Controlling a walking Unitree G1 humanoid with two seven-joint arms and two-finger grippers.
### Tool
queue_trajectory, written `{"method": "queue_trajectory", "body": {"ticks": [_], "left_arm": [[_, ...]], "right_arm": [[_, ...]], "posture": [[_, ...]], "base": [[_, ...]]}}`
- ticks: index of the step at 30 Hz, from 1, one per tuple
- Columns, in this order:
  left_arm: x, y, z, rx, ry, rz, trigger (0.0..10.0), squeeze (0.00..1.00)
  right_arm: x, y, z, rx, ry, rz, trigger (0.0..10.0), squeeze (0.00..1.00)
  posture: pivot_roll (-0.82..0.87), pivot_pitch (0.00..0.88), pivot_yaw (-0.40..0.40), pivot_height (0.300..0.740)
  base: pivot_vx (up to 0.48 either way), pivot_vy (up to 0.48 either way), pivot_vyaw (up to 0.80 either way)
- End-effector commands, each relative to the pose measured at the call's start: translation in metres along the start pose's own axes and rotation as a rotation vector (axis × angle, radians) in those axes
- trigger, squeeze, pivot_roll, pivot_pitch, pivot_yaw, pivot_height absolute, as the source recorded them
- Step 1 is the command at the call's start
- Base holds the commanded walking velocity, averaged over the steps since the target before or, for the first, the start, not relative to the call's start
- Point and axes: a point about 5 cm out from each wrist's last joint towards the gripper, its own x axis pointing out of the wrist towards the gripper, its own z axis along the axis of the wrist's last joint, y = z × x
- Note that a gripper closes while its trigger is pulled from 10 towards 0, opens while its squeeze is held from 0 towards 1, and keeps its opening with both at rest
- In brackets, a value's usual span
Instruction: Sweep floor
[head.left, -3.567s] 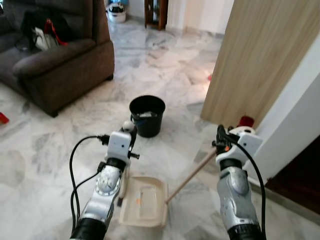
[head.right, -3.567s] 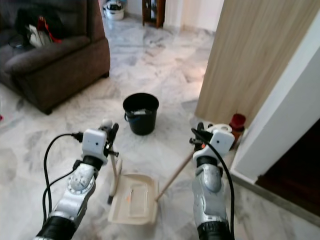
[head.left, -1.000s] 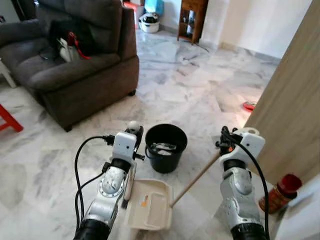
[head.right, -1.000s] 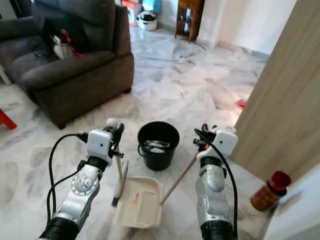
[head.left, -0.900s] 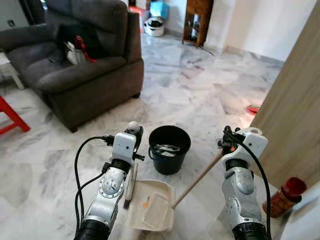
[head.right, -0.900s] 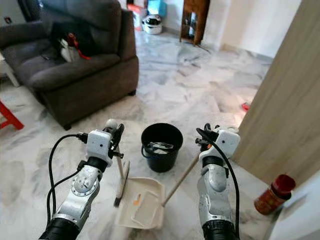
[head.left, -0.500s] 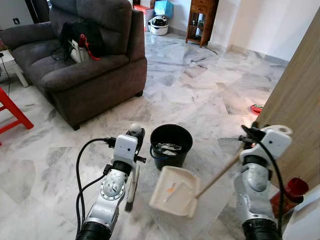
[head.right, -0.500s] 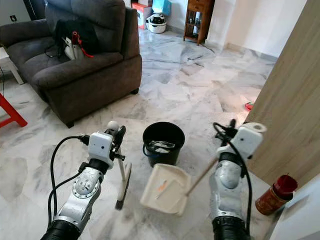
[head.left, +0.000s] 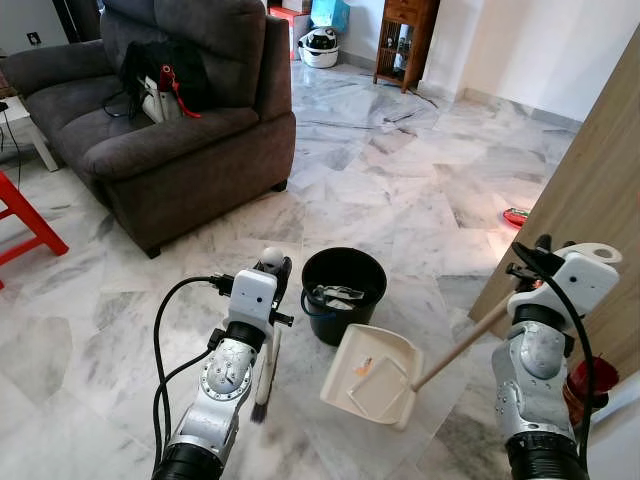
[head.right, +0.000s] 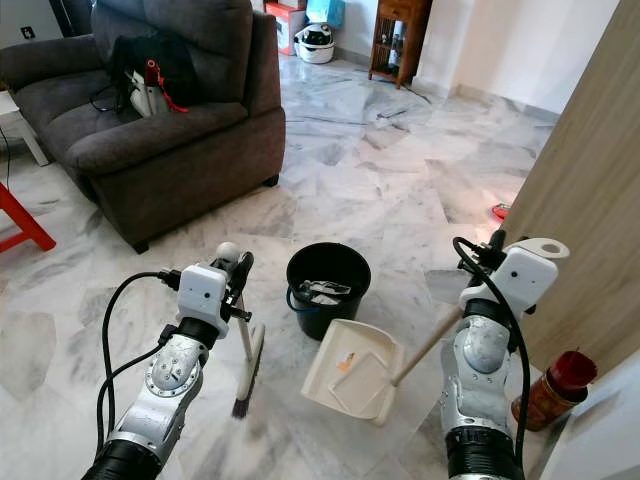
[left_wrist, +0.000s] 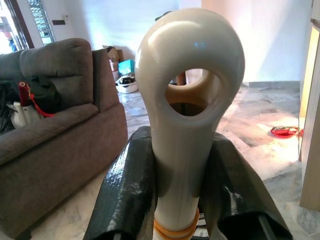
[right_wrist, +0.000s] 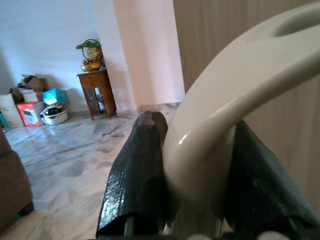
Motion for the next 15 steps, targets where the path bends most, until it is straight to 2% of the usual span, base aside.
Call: {"method": "queue_trajectory", "body": {"ticks": [1, 6, 11, 15], "left_arm": [[0.005, -0.002, 0.014, 0.03, -0.08, -0.023, 10.0, 0.0], [0.005, -0.002, 0.014, 0.031, -0.08, -0.027, 10.0, 0.0], [0.004, -0.003, 0.014, 0.034, -0.08, -0.032, 10.0, 0.0], [0.004, -0.002, 0.014, 0.036, -0.08, -0.034, 10.0, 0.0]], "right_arm": [[0.013, -0.008, 0.019, 0.01, -0.09, -0.057, 10.0, 0.0], [0.016, -0.016, 0.022, 0.003, -0.1, -0.106, 10.0, 0.0], [0.019, -0.031, 0.026, -0.037, -0.117, -0.203, 10.0, 0.0], [0.021, -0.041, 0.029, -0.036, -0.123, -0.271, 10.0, 0.0]], "posture": [[0.02, 0.0, -0.018, 0.74], [0.02, 0.0, -0.018, 0.74], [0.02, 0.0, -0.016, 0.74], [0.02, 0.0, -0.015, 0.74]], "base": [[0.0, 0.0, 0.0], [0.0, 0.0, 0.0], [0.0, 0.0, 0.0], [0.0, 0.0, 0.0]]}}
